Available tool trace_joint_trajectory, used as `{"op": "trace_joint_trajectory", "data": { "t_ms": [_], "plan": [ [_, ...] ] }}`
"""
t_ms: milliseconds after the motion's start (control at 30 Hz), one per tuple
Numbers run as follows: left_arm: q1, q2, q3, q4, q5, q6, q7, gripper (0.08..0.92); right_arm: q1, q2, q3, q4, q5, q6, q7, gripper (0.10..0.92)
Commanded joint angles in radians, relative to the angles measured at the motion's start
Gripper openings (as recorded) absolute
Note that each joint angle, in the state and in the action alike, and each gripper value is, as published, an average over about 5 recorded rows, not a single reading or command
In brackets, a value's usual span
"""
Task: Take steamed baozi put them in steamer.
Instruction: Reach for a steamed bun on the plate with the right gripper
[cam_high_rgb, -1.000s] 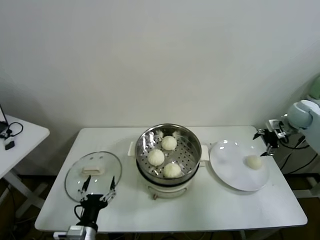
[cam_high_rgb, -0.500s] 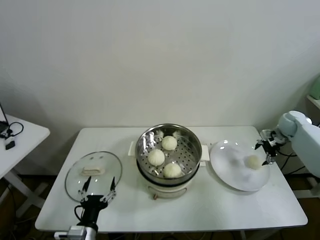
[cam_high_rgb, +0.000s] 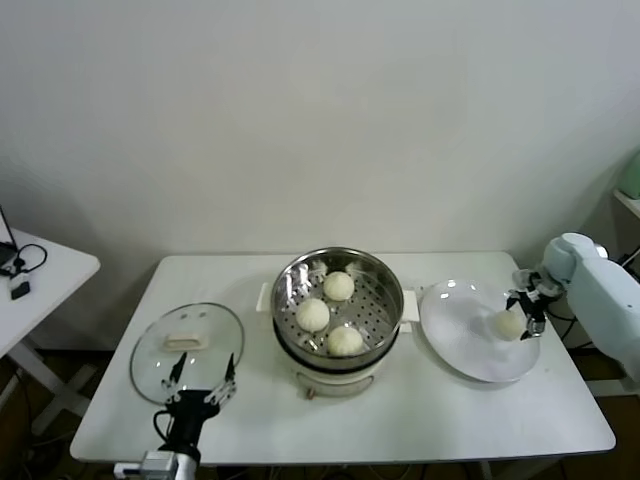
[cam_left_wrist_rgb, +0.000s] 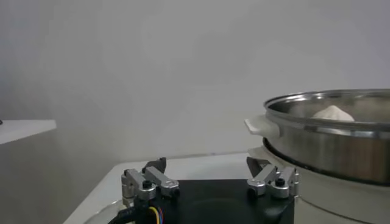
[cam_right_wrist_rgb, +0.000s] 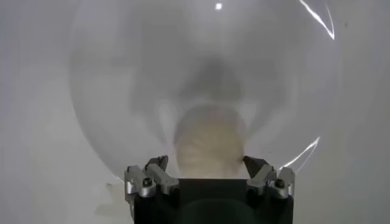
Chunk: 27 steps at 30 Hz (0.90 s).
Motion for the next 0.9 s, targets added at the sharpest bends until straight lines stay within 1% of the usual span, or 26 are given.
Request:
{"op": "trace_joint_trajectory", "data": {
  "t_ms": [33, 567, 900],
  "plan": [
    [0.003, -0.001, 0.007, 0.002, 0.008, -0.001, 0.0, 0.823, -0.009, 0.037, 0.032, -0.053, -0.049, 0.011, 0.01, 0.823],
    [0.004, -0.002, 0.008, 0.009, 0.011, -0.001, -0.002, 0.823, 0.005, 0.05, 0.047, -0.08, -0.033, -0.01, 0.014, 0.821],
    [0.011, -0.002, 0.005, 0.01, 0.01, -0.006, -0.002, 0.823, 0.005, 0.052, 0.05, -0.089, -0.029, -0.016, 0.012, 0.753]
  ]
}}
